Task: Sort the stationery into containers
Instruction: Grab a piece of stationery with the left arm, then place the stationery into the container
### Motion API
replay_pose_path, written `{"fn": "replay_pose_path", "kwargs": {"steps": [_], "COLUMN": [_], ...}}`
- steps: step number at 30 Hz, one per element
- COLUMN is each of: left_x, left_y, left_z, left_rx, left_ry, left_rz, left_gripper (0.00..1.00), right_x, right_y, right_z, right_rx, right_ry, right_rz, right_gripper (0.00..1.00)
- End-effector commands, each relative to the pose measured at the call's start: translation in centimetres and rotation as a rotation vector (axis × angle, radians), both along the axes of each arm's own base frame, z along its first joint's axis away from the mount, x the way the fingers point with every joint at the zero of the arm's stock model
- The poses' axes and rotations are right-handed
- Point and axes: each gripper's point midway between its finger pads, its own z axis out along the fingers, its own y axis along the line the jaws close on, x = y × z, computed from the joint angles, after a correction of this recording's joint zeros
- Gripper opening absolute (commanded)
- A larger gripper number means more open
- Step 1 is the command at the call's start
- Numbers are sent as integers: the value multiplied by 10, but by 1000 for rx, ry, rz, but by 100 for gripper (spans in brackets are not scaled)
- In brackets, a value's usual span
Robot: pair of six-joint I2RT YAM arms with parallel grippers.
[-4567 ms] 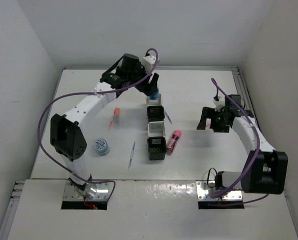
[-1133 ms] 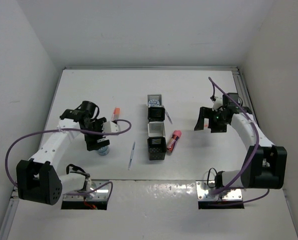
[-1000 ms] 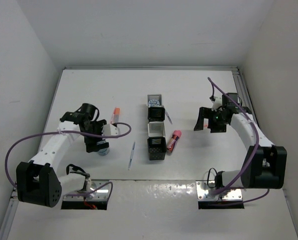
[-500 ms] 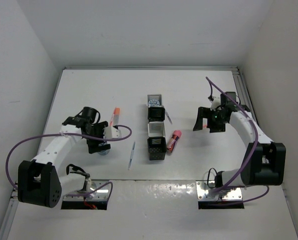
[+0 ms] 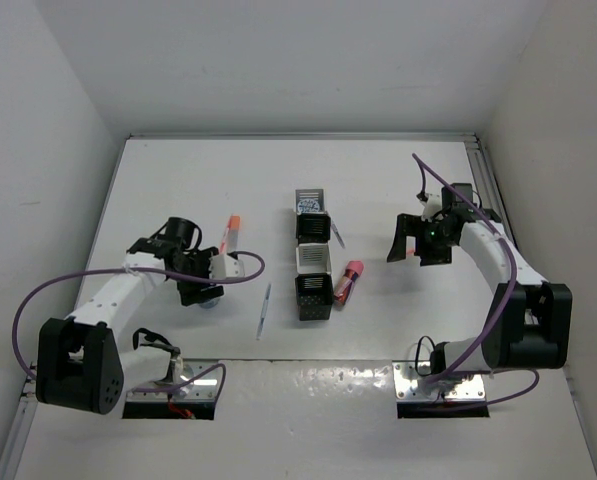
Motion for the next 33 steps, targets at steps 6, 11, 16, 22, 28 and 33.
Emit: {"fn": "replay_pose_path", "kwargs": {"steps": [6,11,16,22,28,33], "left_x": [21,41,102,167,197,211], "left_y": [-19,-45,-80,-133,-201,-229], "left_z": [33,86,185,232,227,215], "left_rx": [-108,-171,-268,-310,-351,-323], "left_ry": [-55,9,-127,-232,-229,-250], "left_rz": [2,-29,22,83,81,89], "left_gripper": [35,20,17,16,15,14], "right_x": [9,10,12,13,14,13], "right_y": [-1,-1,2,4,3,3], "right_z": [10,11,12,10,8,6], "right_rx": [-15,-13,-5,-5,-15,-16], "right_ry": [-49,-54,-50,-46,-43,-37], "right_rz": [15,13,13,16,22,24], "right_gripper": [98,98,98,98,98,98]}}
